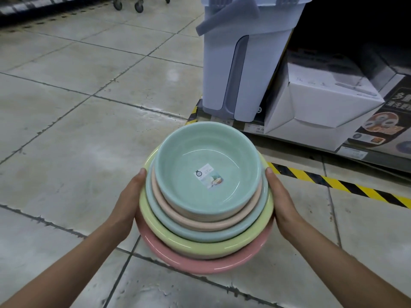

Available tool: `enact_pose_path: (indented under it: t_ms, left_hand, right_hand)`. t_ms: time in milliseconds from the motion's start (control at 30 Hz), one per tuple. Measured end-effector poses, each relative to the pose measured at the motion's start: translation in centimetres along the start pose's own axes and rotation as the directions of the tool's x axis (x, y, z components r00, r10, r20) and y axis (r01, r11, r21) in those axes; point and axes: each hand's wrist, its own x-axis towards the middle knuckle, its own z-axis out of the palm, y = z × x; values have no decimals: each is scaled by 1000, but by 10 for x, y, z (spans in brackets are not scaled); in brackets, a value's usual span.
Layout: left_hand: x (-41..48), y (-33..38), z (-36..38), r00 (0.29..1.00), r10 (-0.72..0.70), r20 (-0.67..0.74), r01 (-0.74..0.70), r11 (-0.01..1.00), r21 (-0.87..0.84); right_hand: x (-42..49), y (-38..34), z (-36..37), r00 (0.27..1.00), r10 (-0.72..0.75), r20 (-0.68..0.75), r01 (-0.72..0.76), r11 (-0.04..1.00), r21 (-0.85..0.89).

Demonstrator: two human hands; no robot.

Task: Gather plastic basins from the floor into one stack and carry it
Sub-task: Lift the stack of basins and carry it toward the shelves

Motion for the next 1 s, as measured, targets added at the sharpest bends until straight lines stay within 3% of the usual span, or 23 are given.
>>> enact_pose_path:
  t_ms: [333, 500, 633, 867, 1000]
  left_hand:
    - [9, -12, 5, 997, 45, -68, -54, 990, -129]
    - [-7, 34, -10, 991, 16, -136, -37, 987, -159]
    - [-55, 120, -39, 978, 34, -207, -68, 985, -160]
    - [-233, 345, -112, 938, 19, -345, -93, 975, -201]
    - [-364, 463, -158, 896, 3, -444, -125, 961, -246]
  right_hand:
    - [6, 7, 1, 996, -80, 46, 77, 995, 62]
    - [-4, -38, 12, 996, -58, 69, 51, 994, 96]
    - [-26, -140, 27, 986, -63, 154, 55, 997, 57]
    - [-143, -400, 68, 930, -66, 361, 101, 992, -80]
    - [-222, -548, 105, 846, -40, 532, 132, 982, -136]
